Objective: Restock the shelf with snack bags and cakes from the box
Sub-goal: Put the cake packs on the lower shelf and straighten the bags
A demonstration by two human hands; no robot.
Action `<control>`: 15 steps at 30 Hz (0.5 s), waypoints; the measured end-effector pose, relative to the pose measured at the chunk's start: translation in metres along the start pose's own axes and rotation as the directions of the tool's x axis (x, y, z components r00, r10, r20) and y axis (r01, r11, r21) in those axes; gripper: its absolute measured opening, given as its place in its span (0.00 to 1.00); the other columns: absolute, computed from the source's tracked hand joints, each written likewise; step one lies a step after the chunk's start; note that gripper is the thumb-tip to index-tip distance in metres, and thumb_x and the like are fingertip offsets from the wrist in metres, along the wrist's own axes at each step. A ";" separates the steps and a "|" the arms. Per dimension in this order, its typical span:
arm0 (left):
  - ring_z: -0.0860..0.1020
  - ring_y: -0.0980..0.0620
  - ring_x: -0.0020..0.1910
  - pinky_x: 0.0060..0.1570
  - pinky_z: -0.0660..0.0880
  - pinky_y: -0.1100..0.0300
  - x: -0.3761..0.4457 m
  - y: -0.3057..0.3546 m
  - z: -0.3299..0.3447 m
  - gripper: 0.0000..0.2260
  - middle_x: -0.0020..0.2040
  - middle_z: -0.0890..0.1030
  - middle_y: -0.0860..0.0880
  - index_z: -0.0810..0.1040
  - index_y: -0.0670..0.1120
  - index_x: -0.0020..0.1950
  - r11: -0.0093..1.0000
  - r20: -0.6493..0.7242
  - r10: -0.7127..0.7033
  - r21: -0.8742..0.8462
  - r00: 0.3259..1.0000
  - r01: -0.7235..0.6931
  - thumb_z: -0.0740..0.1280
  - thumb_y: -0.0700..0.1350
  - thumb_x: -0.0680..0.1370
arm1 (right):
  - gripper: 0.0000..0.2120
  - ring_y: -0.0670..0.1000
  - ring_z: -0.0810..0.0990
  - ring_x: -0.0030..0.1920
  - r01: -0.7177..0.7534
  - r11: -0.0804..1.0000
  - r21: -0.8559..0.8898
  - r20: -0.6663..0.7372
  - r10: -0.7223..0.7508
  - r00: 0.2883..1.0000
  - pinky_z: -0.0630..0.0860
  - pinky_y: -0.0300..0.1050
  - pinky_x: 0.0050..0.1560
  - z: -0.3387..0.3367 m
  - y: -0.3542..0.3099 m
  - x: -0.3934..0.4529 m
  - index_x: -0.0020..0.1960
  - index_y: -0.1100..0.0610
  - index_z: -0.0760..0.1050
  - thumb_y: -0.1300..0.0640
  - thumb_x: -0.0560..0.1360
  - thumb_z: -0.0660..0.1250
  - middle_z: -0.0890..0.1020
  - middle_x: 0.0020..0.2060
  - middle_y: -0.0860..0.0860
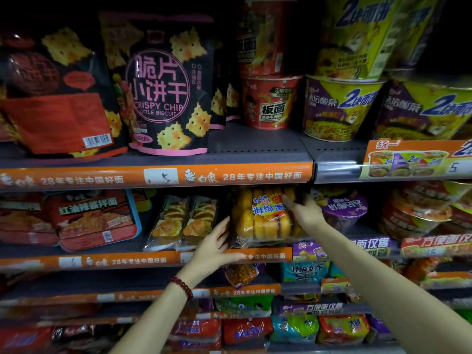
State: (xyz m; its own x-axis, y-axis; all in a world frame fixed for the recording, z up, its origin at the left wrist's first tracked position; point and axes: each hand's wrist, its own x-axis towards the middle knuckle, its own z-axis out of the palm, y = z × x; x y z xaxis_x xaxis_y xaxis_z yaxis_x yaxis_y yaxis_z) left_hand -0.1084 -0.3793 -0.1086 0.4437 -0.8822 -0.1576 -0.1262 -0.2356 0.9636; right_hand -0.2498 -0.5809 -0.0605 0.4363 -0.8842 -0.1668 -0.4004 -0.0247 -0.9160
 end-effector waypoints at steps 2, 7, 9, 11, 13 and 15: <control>0.62 0.51 0.74 0.67 0.66 0.60 -0.005 0.002 -0.003 0.40 0.75 0.61 0.50 0.57 0.52 0.77 0.999 -0.052 0.034 -0.011 0.998 -0.035 0.74 0.39 0.71 | 0.29 0.63 0.71 0.66 0.135 0.977 -0.162 -0.071 -0.148 0.986 0.69 0.54 0.65 0.003 0.000 -0.005 0.69 0.59 0.63 0.44 0.75 0.66 0.71 0.67 0.60; 0.73 0.60 0.64 0.66 0.71 0.59 -0.012 0.014 -0.022 0.26 0.66 0.74 0.53 0.69 0.51 0.69 0.979 -0.281 0.202 0.053 0.938 -0.195 0.72 0.42 0.73 | 0.37 0.61 0.61 0.72 0.333 0.881 -0.336 0.079 -0.326 0.942 0.62 0.57 0.71 -0.006 0.016 -0.028 0.74 0.50 0.58 0.34 0.72 0.63 0.61 0.73 0.56; 0.73 0.59 0.64 0.66 0.70 0.59 -0.010 0.014 -0.033 0.23 0.64 0.76 0.54 0.72 0.52 0.66 0.971 -0.342 0.237 0.117 0.910 -0.209 0.72 0.43 0.73 | 0.46 0.60 0.53 0.76 0.365 0.825 -0.432 0.234 -0.288 0.929 0.58 0.59 0.73 -0.012 0.022 -0.034 0.76 0.45 0.53 0.30 0.65 0.66 0.51 0.77 0.52; 0.74 0.59 0.62 0.63 0.70 0.61 -0.006 0.014 -0.040 0.21 0.62 0.77 0.55 0.74 0.51 0.64 0.944 -0.377 0.296 0.254 0.877 -0.209 0.72 0.44 0.73 | 0.55 0.61 0.50 0.76 0.396 0.758 -0.519 0.306 -0.269 0.913 0.59 0.60 0.72 -0.012 0.028 -0.034 0.77 0.43 0.47 0.30 0.59 0.72 0.44 0.78 0.51; 0.73 0.59 0.60 0.60 0.70 0.62 -0.003 0.010 -0.044 0.20 0.61 0.77 0.54 0.76 0.49 0.64 0.885 -0.390 0.364 0.427 0.846 -0.184 0.73 0.46 0.73 | 0.56 0.61 0.55 0.75 0.415 0.719 -0.557 0.275 -0.312 0.909 0.66 0.59 0.70 -0.009 0.032 -0.032 0.77 0.43 0.48 0.33 0.59 0.75 0.47 0.77 0.52; 0.72 0.56 0.62 0.63 0.70 0.59 -0.001 0.002 -0.049 0.21 0.63 0.76 0.51 0.77 0.47 0.64 0.837 -0.383 0.391 0.527 0.837 -0.150 0.73 0.48 0.72 | 0.48 0.59 0.60 0.74 0.448 0.729 -0.518 0.213 -0.397 0.893 0.70 0.58 0.67 -0.006 0.033 -0.031 0.76 0.42 0.53 0.37 0.64 0.74 0.52 0.77 0.53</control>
State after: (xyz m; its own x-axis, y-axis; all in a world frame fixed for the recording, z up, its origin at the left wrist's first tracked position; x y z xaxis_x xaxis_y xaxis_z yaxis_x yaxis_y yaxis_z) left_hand -0.0657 -0.3592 -0.0964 0.6616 -0.6745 0.3276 -0.6397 -0.2797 0.7159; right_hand -0.2816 -0.5567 -0.0829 0.7204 -0.6798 0.1371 -0.5135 -0.6558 -0.5533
